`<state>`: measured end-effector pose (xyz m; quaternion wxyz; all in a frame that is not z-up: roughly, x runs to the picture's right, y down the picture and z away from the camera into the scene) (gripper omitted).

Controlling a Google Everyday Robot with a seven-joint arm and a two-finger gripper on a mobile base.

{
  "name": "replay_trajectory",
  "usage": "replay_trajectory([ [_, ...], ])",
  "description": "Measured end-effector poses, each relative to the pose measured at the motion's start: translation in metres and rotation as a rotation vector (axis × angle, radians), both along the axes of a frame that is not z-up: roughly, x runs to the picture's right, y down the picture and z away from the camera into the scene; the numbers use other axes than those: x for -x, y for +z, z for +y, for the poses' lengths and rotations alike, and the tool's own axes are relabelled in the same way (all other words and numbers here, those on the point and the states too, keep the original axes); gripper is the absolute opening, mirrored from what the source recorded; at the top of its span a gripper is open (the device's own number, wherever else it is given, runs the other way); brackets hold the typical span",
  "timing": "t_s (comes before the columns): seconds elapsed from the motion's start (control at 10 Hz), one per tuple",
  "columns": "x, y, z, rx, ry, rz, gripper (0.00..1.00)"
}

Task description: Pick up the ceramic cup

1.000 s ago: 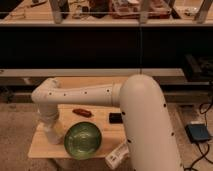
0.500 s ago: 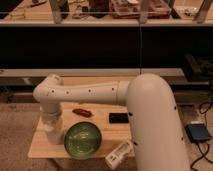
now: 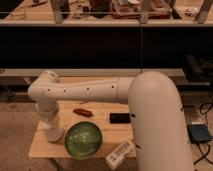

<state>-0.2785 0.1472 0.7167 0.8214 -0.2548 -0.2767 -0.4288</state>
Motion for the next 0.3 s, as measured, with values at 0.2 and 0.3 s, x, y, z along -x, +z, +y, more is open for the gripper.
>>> replay_trajectory([
  [0.2, -0.016, 0.006, -0.009, 0.001, 0.012, -0.021, 0.27],
  [0.3, -0.021, 0.005, -0.013, -0.008, 0.012, -0.017, 0.27],
])
